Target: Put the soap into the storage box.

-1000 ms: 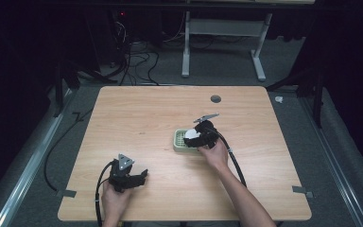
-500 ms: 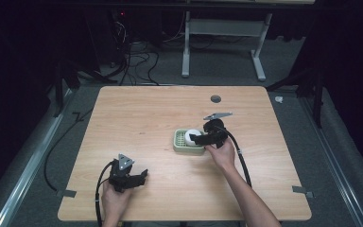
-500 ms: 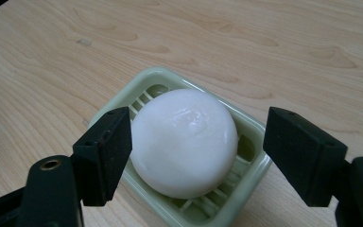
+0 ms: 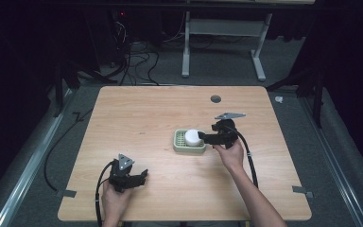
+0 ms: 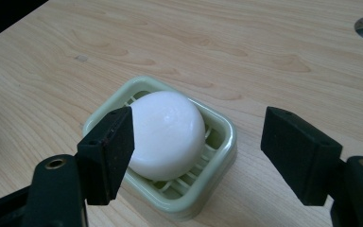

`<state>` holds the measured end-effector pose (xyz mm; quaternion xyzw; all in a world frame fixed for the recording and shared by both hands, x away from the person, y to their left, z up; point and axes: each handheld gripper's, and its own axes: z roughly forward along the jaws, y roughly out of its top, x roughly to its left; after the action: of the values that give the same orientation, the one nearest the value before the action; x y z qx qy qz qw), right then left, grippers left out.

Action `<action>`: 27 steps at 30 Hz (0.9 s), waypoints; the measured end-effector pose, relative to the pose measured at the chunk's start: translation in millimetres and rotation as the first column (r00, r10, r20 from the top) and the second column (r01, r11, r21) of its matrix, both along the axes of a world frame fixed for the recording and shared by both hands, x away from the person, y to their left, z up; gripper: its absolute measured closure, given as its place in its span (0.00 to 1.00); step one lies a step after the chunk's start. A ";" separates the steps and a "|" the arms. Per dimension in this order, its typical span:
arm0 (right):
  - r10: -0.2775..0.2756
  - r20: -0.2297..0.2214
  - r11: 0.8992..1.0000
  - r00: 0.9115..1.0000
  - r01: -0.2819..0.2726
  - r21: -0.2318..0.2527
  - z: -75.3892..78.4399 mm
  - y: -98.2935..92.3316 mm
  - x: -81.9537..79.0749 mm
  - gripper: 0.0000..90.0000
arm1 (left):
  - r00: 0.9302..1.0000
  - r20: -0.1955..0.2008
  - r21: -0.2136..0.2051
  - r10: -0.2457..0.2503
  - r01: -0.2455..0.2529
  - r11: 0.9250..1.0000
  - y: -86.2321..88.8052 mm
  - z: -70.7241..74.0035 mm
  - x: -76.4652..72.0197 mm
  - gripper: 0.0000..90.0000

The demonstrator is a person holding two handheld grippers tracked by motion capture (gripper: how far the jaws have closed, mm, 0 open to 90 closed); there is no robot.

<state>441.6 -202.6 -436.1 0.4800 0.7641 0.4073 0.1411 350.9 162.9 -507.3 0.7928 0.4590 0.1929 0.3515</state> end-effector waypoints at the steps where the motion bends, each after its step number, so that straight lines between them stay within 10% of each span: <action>1: 0.001 -0.002 1.000 1.000 -0.001 0.000 0.8 -1.6 -0.5 0.30 | 1.000 0.000 0.000 0.000 0.000 1.000 0.0 0.0 0.0 0.22; 27: -0.057 0.038 0.998 0.998 0.055 0.041 9.7 -45.7 -26.6 0.31 | 1.000 0.001 0.000 0.001 -0.001 1.000 -0.1 -0.1 0.0 0.22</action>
<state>415.0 -248.3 -426.4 0.4957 0.7392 0.4276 0.1580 350.9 162.8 -507.4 0.7924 0.4592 0.1936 0.3518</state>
